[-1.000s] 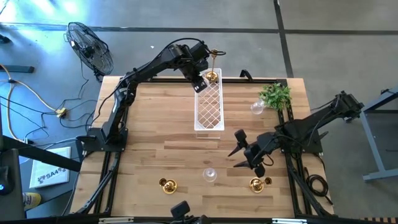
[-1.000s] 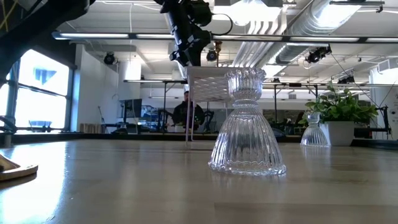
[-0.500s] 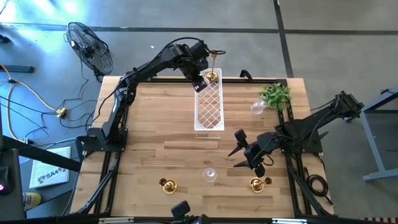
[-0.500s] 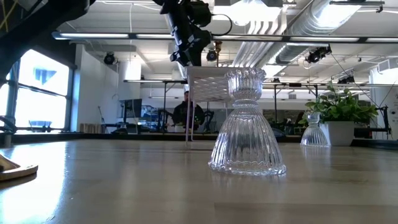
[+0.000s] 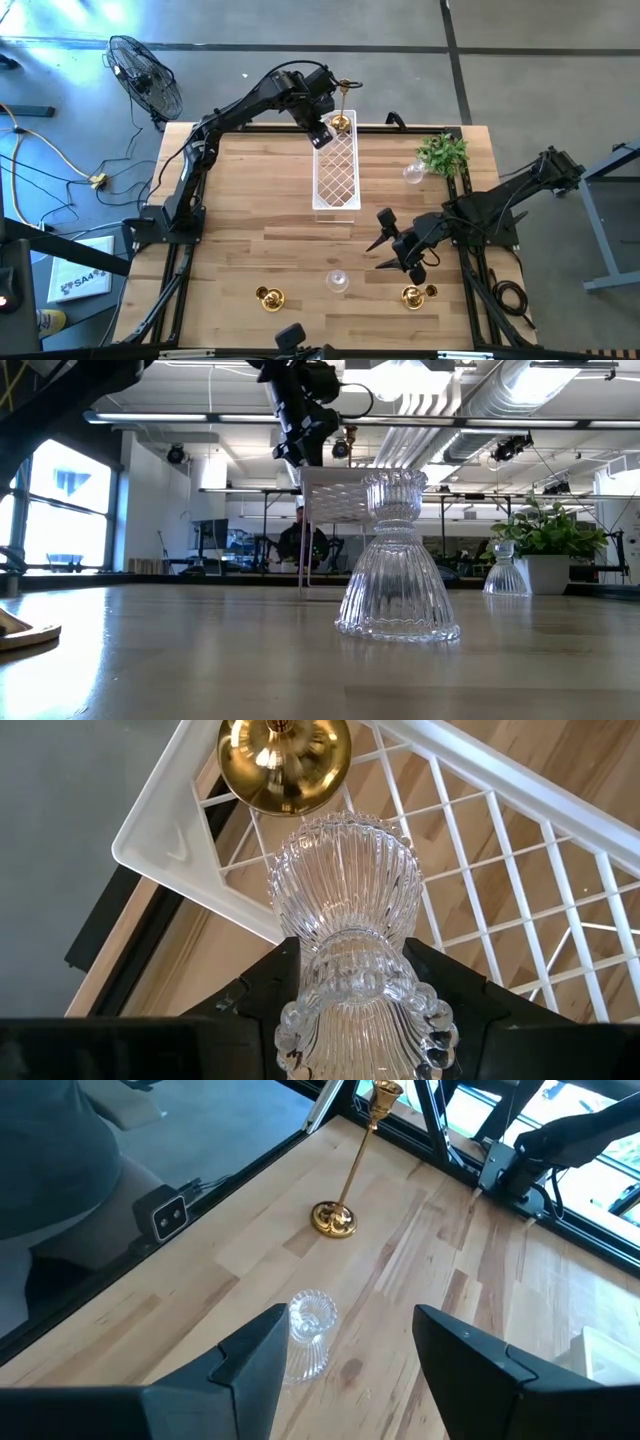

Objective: Pick & Place candle stick holders
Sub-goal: Put the left transparent candle holder on the shelf

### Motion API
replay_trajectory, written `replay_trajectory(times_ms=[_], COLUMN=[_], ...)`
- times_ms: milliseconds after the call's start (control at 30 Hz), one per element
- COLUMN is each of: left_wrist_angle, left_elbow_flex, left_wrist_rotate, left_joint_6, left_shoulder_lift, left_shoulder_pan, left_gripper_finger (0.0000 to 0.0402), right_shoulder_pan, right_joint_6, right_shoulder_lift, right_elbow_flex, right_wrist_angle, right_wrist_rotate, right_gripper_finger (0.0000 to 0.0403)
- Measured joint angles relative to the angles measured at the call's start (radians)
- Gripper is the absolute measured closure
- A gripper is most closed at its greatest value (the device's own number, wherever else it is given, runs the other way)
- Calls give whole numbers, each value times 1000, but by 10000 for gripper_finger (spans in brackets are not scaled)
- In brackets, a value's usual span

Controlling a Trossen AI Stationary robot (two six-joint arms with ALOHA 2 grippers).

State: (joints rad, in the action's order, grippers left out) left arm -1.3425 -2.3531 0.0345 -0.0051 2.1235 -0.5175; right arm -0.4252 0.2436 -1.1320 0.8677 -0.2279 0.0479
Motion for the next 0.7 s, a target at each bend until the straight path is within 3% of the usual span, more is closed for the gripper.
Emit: replay_trajectory(times_ms=[500, 700], left_wrist_angle=[-18, -13], left_elbow_flex=[0, 0], left_wrist_rotate=[0, 0], left_joint_6=[-3, -4], left_shoulder_lift=[0, 0], left_shoulder_pan=[0, 0], left_gripper_finger=[246, 172], right_shoulder_pan=[0, 0], right_joint_6=[0, 0], right_shoulder_lift=[0, 0], right_elbow_flex=[0, 1], right_wrist_angle=[0, -1], right_wrist_rotate=[1, 1], right_gripper_finger=[192, 192])
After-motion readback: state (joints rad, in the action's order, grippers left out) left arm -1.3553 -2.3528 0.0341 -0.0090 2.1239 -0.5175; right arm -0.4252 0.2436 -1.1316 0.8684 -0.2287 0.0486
